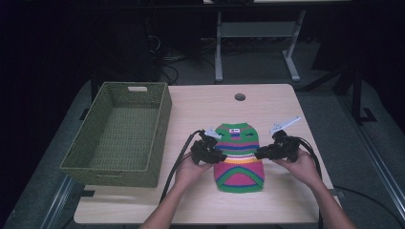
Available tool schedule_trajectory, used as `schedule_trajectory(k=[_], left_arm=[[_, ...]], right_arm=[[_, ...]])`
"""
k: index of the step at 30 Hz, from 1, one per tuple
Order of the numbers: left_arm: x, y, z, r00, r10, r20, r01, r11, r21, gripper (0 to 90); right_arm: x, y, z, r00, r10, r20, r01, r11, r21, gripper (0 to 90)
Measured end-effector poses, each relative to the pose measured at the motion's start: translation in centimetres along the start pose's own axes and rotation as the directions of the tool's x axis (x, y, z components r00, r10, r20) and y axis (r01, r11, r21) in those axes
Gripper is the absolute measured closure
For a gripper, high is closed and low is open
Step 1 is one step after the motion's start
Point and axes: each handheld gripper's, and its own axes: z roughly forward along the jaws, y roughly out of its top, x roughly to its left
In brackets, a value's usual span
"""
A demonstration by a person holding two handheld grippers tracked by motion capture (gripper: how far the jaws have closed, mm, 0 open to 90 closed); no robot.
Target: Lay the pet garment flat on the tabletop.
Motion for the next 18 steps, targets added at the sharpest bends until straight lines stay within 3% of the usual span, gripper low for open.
schedule_trajectory(k=[5,10,18], left_arm=[[-0.8,-0.7,-0.1,0.9994,0.035,-0.007,-0.034,0.9991,0.026,72.2],[-1.0,-1.0,0.3,0.9978,0.064,-0.014,-0.063,0.9951,0.077,76.9],[-0.8,-1.1,0.9,0.9984,0.051,-0.024,-0.049,0.9958,0.077,77.7]], right_arm=[[1.1,-0.7,0.8,0.9995,-0.030,0.000,0.030,0.999,0.025,77.9],[1.4,-1.4,1.6,0.9996,-0.026,-0.006,0.026,0.999,0.044,81.1],[1.1,-1.5,2.5,0.9998,-0.017,0.006,0.016,0.998,0.066,81.8]])
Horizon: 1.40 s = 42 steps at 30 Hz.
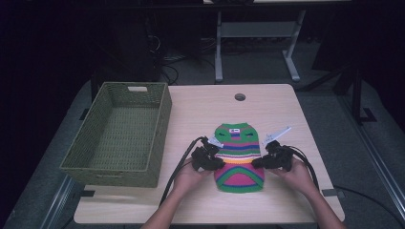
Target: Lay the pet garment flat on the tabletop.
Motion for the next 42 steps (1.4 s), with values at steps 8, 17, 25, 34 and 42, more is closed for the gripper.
schedule_trajectory(k=[8,17,25,34,42], left_arm=[[0.7,0.0,-0.1,0.9996,-0.014,-0.026,0.014,0.9999,-0.001,77.4],[2.0,0.1,0.0,0.9974,-0.052,-0.050,0.051,0.9983,-0.029,76.2],[2.9,0.2,0.1,0.9955,-0.078,-0.053,0.075,0.9958,-0.051,75.6],[2.8,0.3,-0.1,0.9956,-0.059,-0.074,0.056,0.9975,-0.044,72.1],[2.6,0.0,-0.6,0.9943,-0.084,-0.066,0.079,0.9939,-0.077,63.6]], right_arm=[[-0.5,0.3,0.4,0.9998,0.014,0.011,-0.014,1.000,-0.019,80.7],[-1.4,1.2,1.1,0.9991,0.042,0.004,-0.042,0.998,-0.052,79.8],[-2.2,1.4,1.4,0.9975,0.070,-0.001,-0.070,0.994,-0.090,79.4],[-2.4,1.3,1.4,0.9965,0.082,-0.017,-0.083,0.992,-0.098,73.0],[-2.0,1.4,0.4,0.9969,0.078,-0.005,-0.078,0.987,-0.138,57.4]])
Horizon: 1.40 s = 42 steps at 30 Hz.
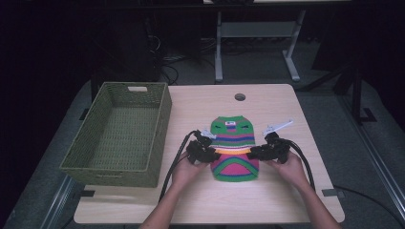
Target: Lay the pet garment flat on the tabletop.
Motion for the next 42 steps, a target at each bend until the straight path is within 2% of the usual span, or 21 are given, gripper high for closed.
schedule_trajectory(k=[6,14,19,23,25,32,39,42], left_arm=[[-0.1,-0.1,-0.2,0.9998,-0.012,0.015,0.012,0.9994,-0.031,56.9],[-0.2,0.1,-0.7,0.9997,-0.010,0.023,0.011,0.9983,-0.057,47.5],[-0.2,0.1,-0.9,0.9989,-0.009,0.047,0.013,0.9970,-0.076,42.2],[-0.3,0.2,-1.1,0.9990,-0.010,0.044,0.014,0.9960,-0.088,38.8],[-0.5,0.2,-1.3,0.9995,0.006,0.029,-0.004,0.9966,-0.082,38.4],[-0.9,0.1,-1.8,0.9997,0.017,0.018,-0.015,0.9961,-0.086,35.5],[-1.1,-0.1,-2.2,0.9996,0.003,0.027,0.000,0.9947,-0.103,32.7],[-1.1,-0.2,-2.4,0.9996,0.011,0.025,-0.009,0.9945,-0.104,32.4]], right_arm=[[-0.3,-0.1,-0.8,0.9997,0.025,-0.004,-0.025,0.999,-0.026,47.3],[-0.5,-0.2,-1.5,0.9991,0.040,0.012,-0.040,0.999,-0.027,40.4],[-0.6,-0.3,-1.7,0.9988,0.043,0.022,-0.043,0.999,-0.019,39.0],[-0.7,-0.4,-2.0,0.9986,0.046,0.026,-0.045,0.999,-0.027,37.4],[-0.7,-0.4,-2.2,0.9986,0.049,0.021,-0.048,0.998,-0.031,36.7],[-0.8,-0.7,-2.9,0.9982,0.052,0.028,-0.051,0.998,-0.032,35.1],[-0.8,-1.2,-3.9,0.9981,0.055,0.029,-0.054,0.998,-0.030,32.3],[-0.9,-1.4,-4.2,0.9978,0.056,0.036,-0.055,0.998,-0.026,32.1]])
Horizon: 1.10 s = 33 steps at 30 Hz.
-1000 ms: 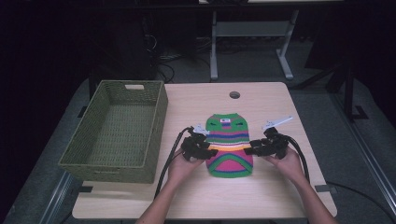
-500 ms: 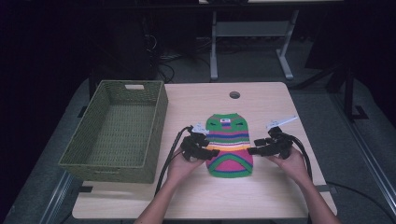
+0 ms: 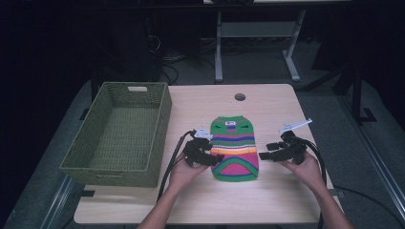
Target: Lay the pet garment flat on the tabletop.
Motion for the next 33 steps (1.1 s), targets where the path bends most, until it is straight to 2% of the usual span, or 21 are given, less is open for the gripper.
schedule_trajectory(k=[5,10,14,22,33], left_arm=[[0.0,-0.2,-0.2,1.0000,0.008,-0.004,-0.008,0.9997,0.023,32.4],[0.0,-0.5,-0.6,1.0000,-0.001,-0.008,0.001,1.0000,0.006,32.0],[-0.1,-0.6,-0.8,0.9999,0.011,-0.010,-0.010,0.9998,0.019,30.6],[-0.6,-0.9,-1.3,0.9996,0.025,-0.009,-0.025,0.9996,0.013,29.2],[-0.7,-1.9,-1.7,0.9998,0.019,-0.009,-0.019,0.9998,0.011,27.5]], right_arm=[[0.0,-0.4,-0.5,1.0000,-0.006,0.007,0.006,1.000,0.000,32.6],[-0.4,-1.2,-0.8,0.9998,0.014,0.011,-0.014,1.000,0.000,32.4],[-0.4,-1.7,-1.0,0.9998,0.015,0.012,-0.015,1.000,0.002,31.7],[0.1,-2.0,-2.0,1.0000,0.005,0.009,-0.005,1.000,-0.003,31.0],[0.1,-3.4,-2.7,0.9998,0.015,0.015,-0.015,1.000,-0.004,29.4]])
